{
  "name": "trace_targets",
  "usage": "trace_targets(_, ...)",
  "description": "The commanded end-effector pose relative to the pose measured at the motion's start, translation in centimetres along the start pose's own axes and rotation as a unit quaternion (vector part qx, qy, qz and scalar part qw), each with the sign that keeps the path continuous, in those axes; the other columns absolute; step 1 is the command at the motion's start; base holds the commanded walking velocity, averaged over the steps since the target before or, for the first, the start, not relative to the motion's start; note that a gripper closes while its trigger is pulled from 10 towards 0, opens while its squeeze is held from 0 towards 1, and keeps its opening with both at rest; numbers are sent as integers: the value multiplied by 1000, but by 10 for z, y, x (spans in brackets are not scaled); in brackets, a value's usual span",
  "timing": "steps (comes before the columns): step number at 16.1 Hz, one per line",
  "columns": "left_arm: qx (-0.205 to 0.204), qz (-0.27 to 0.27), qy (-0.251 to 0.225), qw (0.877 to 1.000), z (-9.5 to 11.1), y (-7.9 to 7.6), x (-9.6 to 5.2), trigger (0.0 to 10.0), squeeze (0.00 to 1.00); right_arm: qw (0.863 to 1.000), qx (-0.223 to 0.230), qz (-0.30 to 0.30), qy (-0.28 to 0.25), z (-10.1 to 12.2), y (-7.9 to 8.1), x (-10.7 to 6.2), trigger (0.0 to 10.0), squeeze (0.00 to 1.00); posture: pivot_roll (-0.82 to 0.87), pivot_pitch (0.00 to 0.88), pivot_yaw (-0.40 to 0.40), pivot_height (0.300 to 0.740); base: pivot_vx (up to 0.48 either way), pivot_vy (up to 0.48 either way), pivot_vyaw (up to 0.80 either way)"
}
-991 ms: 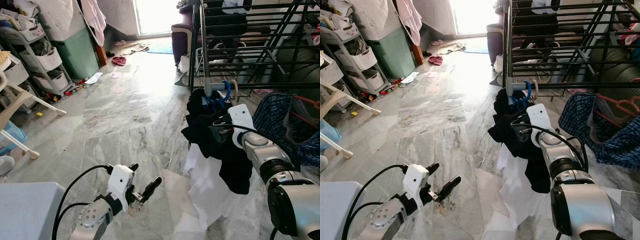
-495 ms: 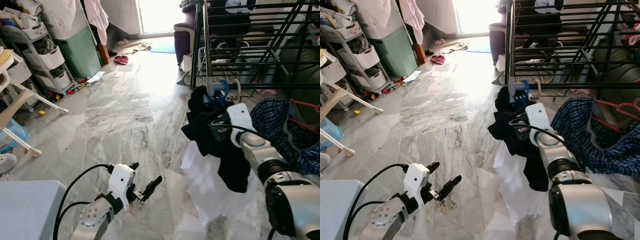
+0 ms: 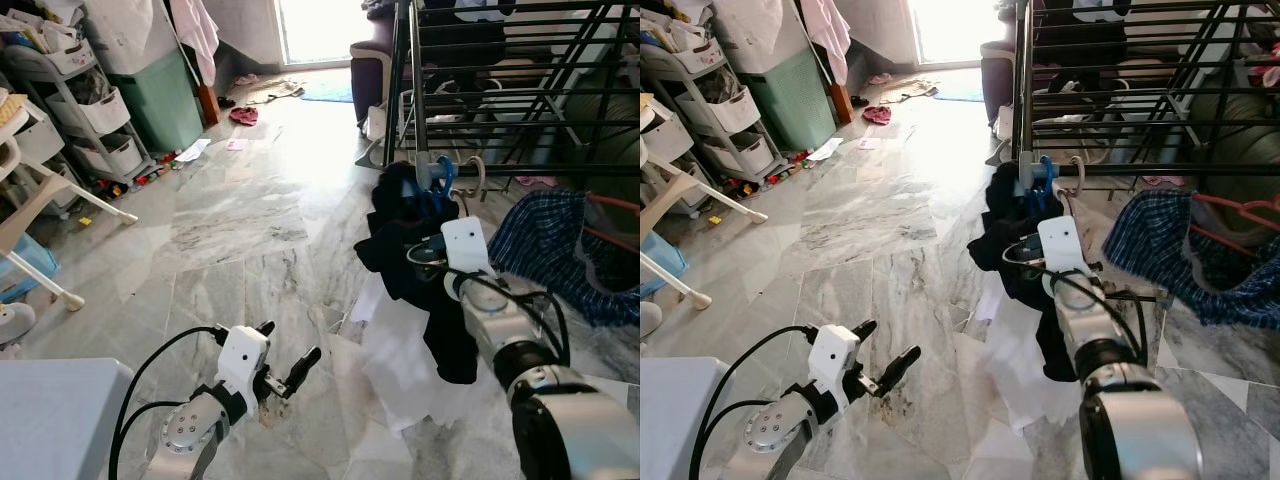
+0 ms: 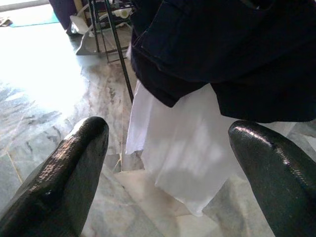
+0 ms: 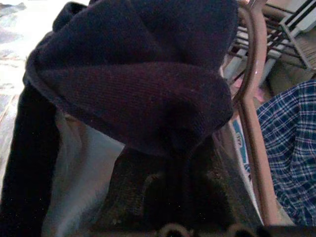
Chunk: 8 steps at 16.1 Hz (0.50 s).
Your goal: Hang hanger
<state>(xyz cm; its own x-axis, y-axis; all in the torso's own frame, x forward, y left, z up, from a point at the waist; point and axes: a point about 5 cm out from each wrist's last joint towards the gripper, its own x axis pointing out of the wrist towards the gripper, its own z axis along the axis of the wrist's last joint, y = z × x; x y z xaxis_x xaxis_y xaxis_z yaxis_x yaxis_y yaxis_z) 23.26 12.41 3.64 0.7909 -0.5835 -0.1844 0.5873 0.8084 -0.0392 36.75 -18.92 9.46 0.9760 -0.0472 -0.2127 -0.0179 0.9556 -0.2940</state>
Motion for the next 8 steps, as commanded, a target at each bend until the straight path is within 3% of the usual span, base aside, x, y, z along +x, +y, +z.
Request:
trace_targets(1,7,10,2,1000,0,6,-1,10000,0,999,9,-8,-48,13,4,0,0,0,-98,0,102,740,0,0,0)
trace_targets(4,10,11,1,1000,-1,8,0,10000,0,998,8,-11,-54,-2,14,-10,0,0,-101,0,104,740,0,0,0)
trace_targets(5,11,13,1,1000,-1,8,0,10000,0,998,9,-13,-58,-5,15,-12,1529,0,-102,0,105,740,0,0,0)
trace_targets(7,14,19,0,1000,-2,10,0,10000,0,997,1,-23,-77,-10,19,-19,0,0,-106,0,109,740,0,0,0)
trace_targets(8,15,19,0,1000,-2,11,1,10000,0,995,-11,-33,-94,-8,19,-22,0,0,-107,0,110,740,0,0,0)
